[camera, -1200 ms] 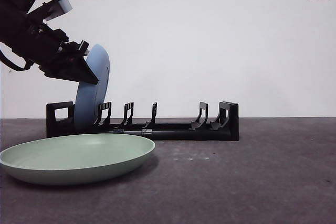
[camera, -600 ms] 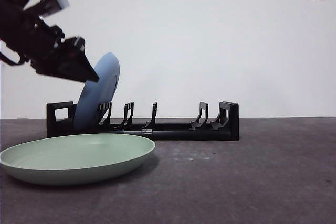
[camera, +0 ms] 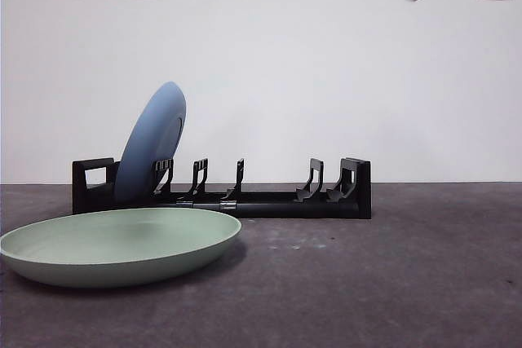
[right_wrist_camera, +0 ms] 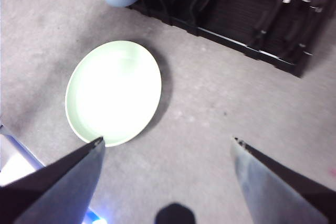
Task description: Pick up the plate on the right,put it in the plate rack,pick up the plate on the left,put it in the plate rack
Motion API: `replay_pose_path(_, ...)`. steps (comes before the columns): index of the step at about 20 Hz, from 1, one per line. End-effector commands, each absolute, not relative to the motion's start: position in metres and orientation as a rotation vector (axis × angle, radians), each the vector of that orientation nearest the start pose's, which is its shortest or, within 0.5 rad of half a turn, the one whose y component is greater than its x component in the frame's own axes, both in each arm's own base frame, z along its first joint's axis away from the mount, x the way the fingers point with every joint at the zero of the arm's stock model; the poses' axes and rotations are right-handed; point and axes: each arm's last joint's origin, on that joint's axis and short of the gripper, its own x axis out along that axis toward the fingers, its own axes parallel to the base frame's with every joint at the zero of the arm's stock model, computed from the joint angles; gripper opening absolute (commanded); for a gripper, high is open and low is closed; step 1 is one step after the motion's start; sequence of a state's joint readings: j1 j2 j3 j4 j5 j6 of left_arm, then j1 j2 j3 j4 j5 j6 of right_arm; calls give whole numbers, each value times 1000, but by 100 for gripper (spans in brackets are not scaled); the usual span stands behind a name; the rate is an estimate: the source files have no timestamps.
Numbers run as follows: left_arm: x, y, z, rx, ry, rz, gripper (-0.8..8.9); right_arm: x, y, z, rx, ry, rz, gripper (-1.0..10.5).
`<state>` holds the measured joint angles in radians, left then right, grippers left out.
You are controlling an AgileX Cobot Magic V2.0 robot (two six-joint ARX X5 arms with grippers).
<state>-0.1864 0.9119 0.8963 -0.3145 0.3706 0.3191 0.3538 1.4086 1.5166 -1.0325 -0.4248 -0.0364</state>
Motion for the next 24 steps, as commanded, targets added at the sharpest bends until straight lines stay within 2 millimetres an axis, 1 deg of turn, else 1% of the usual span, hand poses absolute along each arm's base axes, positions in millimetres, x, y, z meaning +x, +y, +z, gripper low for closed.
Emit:
replay_pose_path(1,155,-40,349,335,198,-608,389,265,122,356,-2,991,766,406)
replay_pose_path(4,117,-33,352,335,217,-611,413,282,154,327,-35,1065,819,406)
replay_pose_path(6,93,-28,351,372,224,-620,418,294,178,302,-47,1111,843,406)
replay_pose_path(7,82,-26,350,404,226,-624,466,299,190,289,-52,1132,853,406)
replay_pose_path(8,73,-24,351,438,231,-625,509,304,201,276,-55,1155,860,406)
replay_pose_path(11,55,-20,358,503,287,-617,512,313,229,236,-100,1211,847,406)
replay_pose_path(13,49,-19,363,527,296,-617,512,317,243,213,-120,1241,832,406)
replay_pose_path(15,47,-19,365,534,292,-623,512,319,248,201,-125,1258,825,406)
replay_pose_path(19,48,-19,365,534,300,-630,512,322,255,185,-133,1276,800,406)
replay_pose_path(24,50,-20,365,534,308,-643,511,325,257,173,-159,1286,766,406)
